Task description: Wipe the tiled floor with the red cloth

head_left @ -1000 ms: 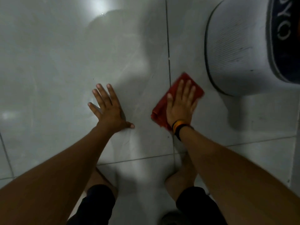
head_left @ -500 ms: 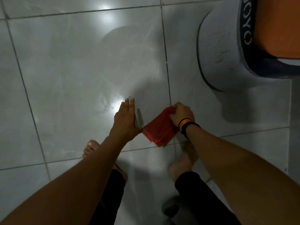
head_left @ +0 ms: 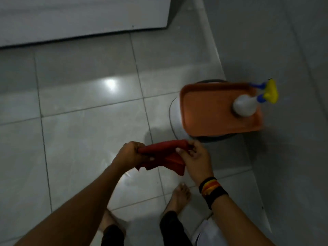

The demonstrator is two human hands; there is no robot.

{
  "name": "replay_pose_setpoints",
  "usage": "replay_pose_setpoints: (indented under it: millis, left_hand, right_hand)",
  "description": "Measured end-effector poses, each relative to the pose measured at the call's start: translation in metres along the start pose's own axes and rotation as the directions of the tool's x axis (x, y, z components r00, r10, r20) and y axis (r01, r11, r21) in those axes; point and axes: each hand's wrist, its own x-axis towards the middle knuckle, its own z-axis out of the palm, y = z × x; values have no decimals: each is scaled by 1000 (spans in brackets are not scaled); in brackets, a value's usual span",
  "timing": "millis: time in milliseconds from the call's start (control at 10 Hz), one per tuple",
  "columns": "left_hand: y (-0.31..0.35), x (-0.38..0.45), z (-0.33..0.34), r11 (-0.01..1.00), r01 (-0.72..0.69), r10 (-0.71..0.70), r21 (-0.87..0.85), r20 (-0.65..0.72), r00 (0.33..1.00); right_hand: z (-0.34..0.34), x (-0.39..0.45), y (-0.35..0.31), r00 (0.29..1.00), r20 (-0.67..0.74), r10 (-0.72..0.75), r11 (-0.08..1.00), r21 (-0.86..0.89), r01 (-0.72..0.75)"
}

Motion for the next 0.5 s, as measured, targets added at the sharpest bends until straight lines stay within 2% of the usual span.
replay_pose_setpoints:
  millis: [100,200,300,400,500]
  left_hand:
    - [73,10,-18,978,-40,34,-206,-33,999]
    - [145,38,-14,927,-79,48,-368,-91,995]
    - [190,79,2,939,-119,53,-322,-208,977]
    - [221,105,23,956,-211,133,-205,-339,931]
    - [235,97,30,965,-260,236,4,-441,866]
  right_hand:
    - [-45,20,-24,984,-108,140,970,214,-115]
    - [-77,41,-29,950,-154,270,851,500,-160]
    - [-87,55,-23,938,-87,334,690,701,-181]
    - [-79,70,-6,921,-12,390,614,749,-250]
    - [-66,56,15,897,107,429,724,554,-412]
